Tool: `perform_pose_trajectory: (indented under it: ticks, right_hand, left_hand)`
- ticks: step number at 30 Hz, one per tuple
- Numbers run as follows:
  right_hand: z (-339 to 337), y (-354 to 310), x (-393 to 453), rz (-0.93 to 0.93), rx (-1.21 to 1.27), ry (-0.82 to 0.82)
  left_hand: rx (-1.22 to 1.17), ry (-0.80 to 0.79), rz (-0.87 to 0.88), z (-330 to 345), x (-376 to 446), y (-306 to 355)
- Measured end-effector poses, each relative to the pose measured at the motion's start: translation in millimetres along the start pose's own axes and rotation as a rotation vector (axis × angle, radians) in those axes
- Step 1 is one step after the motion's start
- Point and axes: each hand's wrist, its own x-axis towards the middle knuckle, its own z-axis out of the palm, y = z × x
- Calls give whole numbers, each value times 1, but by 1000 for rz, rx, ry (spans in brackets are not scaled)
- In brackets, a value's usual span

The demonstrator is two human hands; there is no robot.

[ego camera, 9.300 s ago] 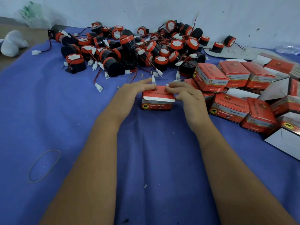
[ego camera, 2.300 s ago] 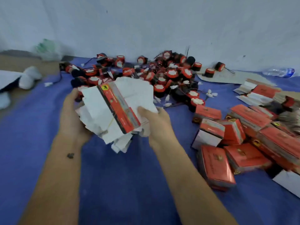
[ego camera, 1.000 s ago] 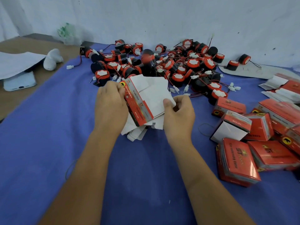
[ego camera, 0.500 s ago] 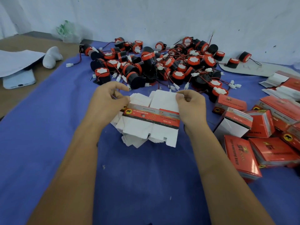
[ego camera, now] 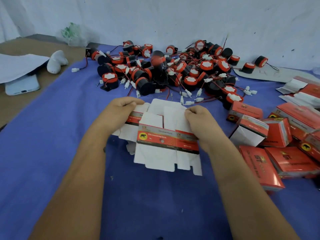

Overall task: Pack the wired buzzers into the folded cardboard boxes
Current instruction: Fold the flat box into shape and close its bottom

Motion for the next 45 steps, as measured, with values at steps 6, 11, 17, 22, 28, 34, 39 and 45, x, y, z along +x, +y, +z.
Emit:
perform_pose_trajectory:
  ticks: [6,11,17,22,28,34,39,45]
  right_hand:
    - [57,0,5,81,265,230]
    - [97,-17,23,259,788,154]
    - [82,-13,33,137,1190,93]
    - [37,13,36,52,986,415]
    - [-7,30,29,40,1080,320]
    - [-8,28,22,-12,1064,221]
    - [-5,31,18,-114,521,305]
    - [21,26,4,-610,-325,346]
  left_hand:
    - [275,208,112,-23,-10,3]
    - [353,515,158,-28,-7,2]
    - [337,558,112,1,-12,16]
    - [909,-12,15,28,-9,23]
    - [1134,141,-61,31,5,28]
    - [-628,246,-24,70,5,66]
    - [-685,271,-88,83,12,33]
    - [-705,404,-88,91,9,19]
